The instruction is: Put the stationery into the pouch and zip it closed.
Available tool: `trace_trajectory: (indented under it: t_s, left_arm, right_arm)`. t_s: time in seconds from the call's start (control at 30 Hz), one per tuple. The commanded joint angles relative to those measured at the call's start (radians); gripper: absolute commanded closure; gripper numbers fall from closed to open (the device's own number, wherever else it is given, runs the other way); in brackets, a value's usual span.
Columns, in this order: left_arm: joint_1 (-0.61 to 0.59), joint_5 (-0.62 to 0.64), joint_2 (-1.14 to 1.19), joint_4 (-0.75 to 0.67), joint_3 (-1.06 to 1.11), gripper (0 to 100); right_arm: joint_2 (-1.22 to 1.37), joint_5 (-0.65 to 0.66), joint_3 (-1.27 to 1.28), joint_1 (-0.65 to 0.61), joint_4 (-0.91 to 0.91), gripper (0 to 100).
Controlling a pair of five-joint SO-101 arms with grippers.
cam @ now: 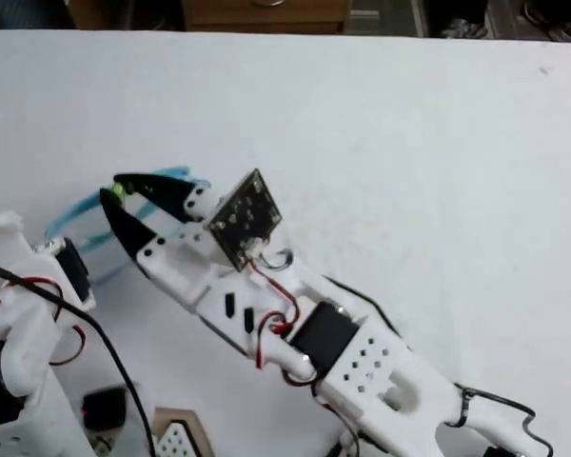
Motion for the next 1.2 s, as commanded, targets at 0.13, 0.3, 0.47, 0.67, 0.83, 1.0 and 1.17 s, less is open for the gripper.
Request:
trace_trajectory:
  t_s: [0.13,0.3,0.47,0.67,0.83,1.0,1.17]
  left_arm:
    - [-0.007,-0.005,0.01,-0.018,0.0,98]
    - [-0.007,-0.005,0.01,-0.018,0.0,98]
    - [-0.007,-0.005,0.01,-0.018,0.0,98]
    - [-0.007,-0.005,0.01,-0.018,0.0,98]
    - [-0.007,-0.005,0.01,-0.018,0.0,98]
    - [-0.007,-0.005,0.01,-0.018,0.0,98]
    - [-0.007,-0.005,0.01,-0.018,0.0,98]
  right_arm:
    - [-0.004,0.011,-0.158,0.059,0.004,98.3]
    - [-0.004,0.06,-0.147,0.067,0.068,98.3]
    - [-0.002,0.186,-0.017,0.062,0.012,98.3]
    - [-0.002,0.219,0.167,0.021,-0.058,98.1]
    - [-0.002,0.215,0.18,0.024,-0.051,86.1]
    - [-0.005,0.215,0.144,0.024,-0.033,63.5]
    - [-0.005,0.172,0.035,0.065,-0.019,68.7]
